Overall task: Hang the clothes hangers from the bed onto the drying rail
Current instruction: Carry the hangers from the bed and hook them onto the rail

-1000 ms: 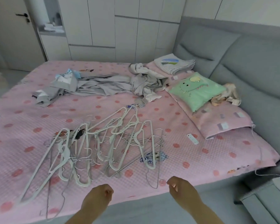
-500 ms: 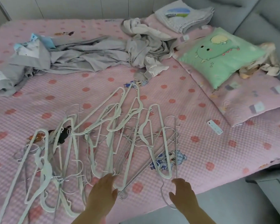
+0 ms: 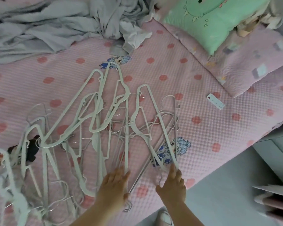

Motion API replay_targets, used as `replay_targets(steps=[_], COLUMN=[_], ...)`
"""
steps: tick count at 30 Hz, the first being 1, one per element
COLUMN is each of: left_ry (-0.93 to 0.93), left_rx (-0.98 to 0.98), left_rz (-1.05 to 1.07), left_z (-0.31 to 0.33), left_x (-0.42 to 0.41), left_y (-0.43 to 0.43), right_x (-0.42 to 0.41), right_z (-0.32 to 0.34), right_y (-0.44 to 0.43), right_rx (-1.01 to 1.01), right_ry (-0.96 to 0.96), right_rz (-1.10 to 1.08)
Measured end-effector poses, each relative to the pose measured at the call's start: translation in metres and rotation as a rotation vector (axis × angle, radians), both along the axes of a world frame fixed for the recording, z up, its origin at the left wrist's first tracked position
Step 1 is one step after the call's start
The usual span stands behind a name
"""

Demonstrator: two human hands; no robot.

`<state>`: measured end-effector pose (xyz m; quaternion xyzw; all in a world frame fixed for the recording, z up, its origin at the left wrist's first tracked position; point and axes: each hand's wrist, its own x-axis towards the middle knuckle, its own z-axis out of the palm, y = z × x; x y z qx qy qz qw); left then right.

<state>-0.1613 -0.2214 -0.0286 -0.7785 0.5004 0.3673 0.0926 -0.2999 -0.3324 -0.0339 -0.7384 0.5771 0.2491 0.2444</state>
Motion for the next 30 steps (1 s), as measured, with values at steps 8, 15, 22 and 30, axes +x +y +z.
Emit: replay_targets(steps=[8, 15, 22, 30], left_ry=[0.023, 0.070, 0.576, 1.024], left_rx=[0.082, 0.062, -0.296, -0.505], left_rz=[-0.071, -0.007, 0.300, 0.381], left_z=[0.003, 0.029, 0.107, 0.232], left_x=[0.009, 0.011, -0.027, -0.141], left_y=[-0.008, -0.021, -0.102, -0.171], right_x=[-0.026, -0.041, -0.062, -0.129], right_z=[0.034, 0.084, 0.148, 0.214], right_y=[-0.027, -0.042, -0.026, 0.006], right_rx=[-0.102, -0.151, -0.333, -0.489], right_ry=[-0.013, -0.180, -0.473, -0.574], right_rz=[-0.027, -0.210, -0.450, -0.532])
